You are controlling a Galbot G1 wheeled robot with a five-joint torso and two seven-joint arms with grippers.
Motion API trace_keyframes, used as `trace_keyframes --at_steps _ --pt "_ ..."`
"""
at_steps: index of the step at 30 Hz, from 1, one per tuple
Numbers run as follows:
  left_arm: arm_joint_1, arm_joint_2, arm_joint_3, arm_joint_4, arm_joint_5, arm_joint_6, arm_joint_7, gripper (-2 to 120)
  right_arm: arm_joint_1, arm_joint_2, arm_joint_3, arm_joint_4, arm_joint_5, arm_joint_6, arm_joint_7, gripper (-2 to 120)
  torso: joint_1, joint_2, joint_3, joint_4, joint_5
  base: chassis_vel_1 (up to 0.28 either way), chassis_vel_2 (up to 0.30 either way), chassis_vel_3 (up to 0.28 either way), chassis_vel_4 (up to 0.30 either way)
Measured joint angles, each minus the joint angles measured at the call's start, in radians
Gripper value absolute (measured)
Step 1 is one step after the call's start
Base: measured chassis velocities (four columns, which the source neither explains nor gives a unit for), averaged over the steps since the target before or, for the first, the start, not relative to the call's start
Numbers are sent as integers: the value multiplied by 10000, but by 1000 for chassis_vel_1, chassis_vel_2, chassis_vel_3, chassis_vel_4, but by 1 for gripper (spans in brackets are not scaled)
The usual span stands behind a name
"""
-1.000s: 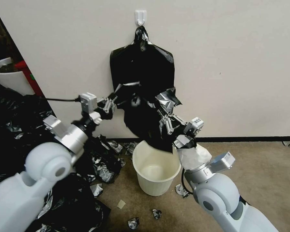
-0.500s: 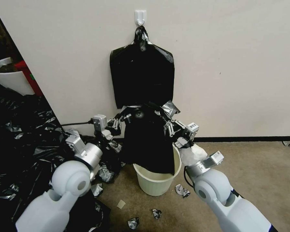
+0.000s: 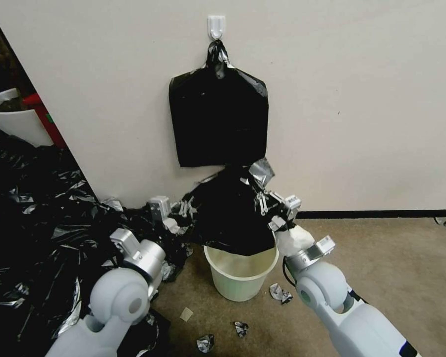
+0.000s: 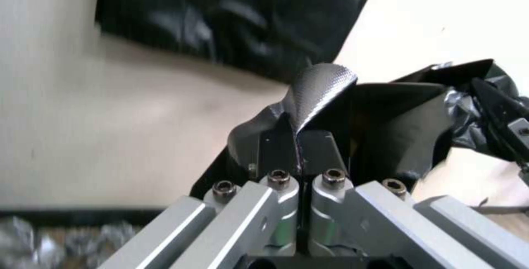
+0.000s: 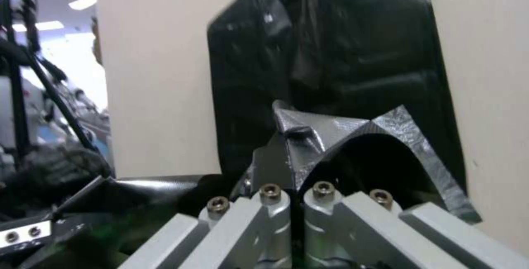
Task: Place a trash bag onto the trash bin.
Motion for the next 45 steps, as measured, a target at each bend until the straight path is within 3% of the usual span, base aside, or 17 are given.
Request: trace_keyframes --at_steps 11,18,22,23,28,29,31,32,34,37,45 --pt "346 -807 506 639 131 261 -383 0 -292 -81 -265 -578 -835 77 356 0 0 0 0 0 1 0 0 0 0" --pt "457 -1506 864 1225 436 21 -727 0 -514 -313 -309 -656 -1211 -36 853 0 0 -1 1 -1 1 0 0 0 0" --pt "645 -1974 1076 1425 951 -331 -934 0 -905 -776 -290 -12 -1113 -847 1505 0 0 -1 0 -1 0 0 0 0 0" --pt "750 -2033 1121 1404 1354 -489 -1061 0 -1095 -1016 -314 357 -947 -1478 1964 0 0 -1 -1 -1 0 0 0 0 0" --pt "1172 -1684 1194 725 2251 -300 -1678 0 -1541 -1595 -683 1997 432 -3755 4033 0 0 -1 0 -1 0 0 0 0 0" --pt "1172 -1684 1194 725 2251 -300 -1678 0 -1541 -1595 -683 1997 432 -3755 4033 0 0 -1 0 -1 0 0 0 0 0" --pt "1392 -1337 1231 150 2279 397 -2257 0 -1600 -1765 -910 2853 1406 -4934 5165 0 -1 -1 0 1 0 0 0 0 0" --pt "1392 -1337 1231 150 2279 397 -2257 0 -1600 -1765 -910 2853 1406 -4934 5165 0 -1 -1 0 1 0 0 0 0 0" --pt "1455 -970 1373 -319 2199 1045 -2771 0 -1604 -1978 -1108 3529 2229 -5994 6099 0 -1 -1 0 1 -1 0 0 0 0" --pt "1391 -625 1564 -622 1998 1569 -3227 0 -1622 -2250 -1318 3944 2535 -6663 6608 0 -1 0 0 1 0 0 0 0 0" --pt "1096 143 2214 -844 1789 2269 -3817 0 -1803 -3657 -1867 3857 1548 -6347 5831 0 -1 -1 0 0 0 0 0 0 0"
